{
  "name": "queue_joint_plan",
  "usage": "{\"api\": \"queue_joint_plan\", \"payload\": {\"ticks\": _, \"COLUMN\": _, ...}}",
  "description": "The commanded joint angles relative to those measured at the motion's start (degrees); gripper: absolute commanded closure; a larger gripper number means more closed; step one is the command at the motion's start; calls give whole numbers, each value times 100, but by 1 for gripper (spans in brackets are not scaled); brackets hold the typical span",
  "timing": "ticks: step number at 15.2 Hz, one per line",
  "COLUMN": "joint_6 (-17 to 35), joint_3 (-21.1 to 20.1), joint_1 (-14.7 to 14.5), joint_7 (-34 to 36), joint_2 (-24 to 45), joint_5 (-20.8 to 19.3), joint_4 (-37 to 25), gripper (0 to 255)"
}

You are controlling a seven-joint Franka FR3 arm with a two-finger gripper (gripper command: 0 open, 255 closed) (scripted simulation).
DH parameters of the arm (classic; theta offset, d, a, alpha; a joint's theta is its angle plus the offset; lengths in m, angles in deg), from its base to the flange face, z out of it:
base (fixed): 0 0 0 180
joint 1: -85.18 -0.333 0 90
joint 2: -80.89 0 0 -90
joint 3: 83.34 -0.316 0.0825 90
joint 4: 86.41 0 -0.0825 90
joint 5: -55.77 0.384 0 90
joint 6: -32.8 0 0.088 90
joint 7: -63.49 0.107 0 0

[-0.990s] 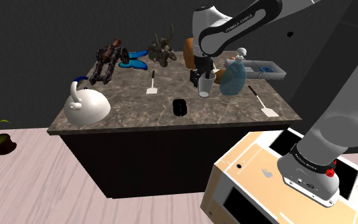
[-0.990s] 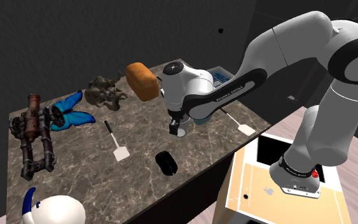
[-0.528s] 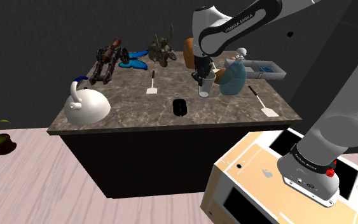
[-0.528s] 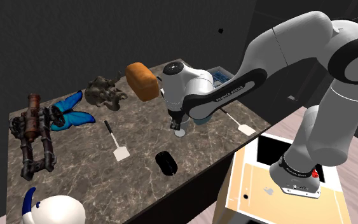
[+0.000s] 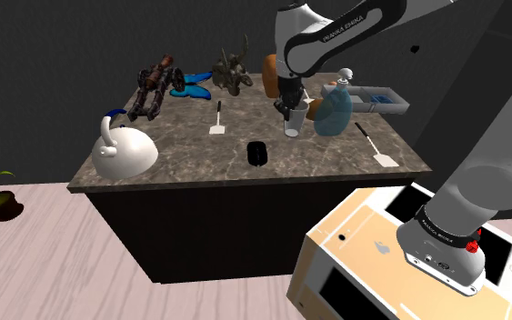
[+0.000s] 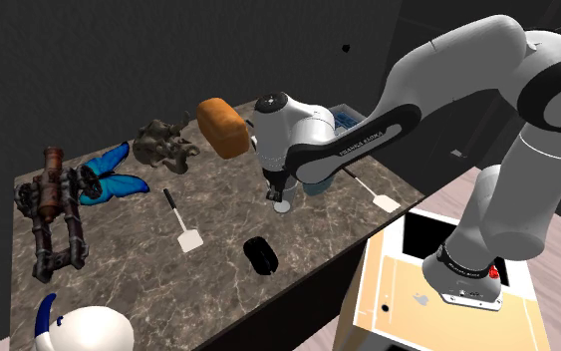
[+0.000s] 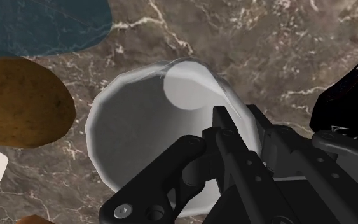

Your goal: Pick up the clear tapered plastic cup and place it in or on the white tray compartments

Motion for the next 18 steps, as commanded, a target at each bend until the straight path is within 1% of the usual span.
{"api": "queue_joint_plan", "payload": {"ticks": 1, "joint_6": -138, "joint_3": -2, "joint_1": 2, "joint_7": -37, "joint_2": -80, "joint_5": 32, "joint_4": -63, "gripper": 255}}
{"api": "queue_joint_plan", "payload": {"ticks": 18, "joint_6": -1374, "joint_3": -13, "joint_1": -1, "joint_7": -280, "joint_2": -531, "joint_5": 218, "joint_4": -873, "gripper": 255}}
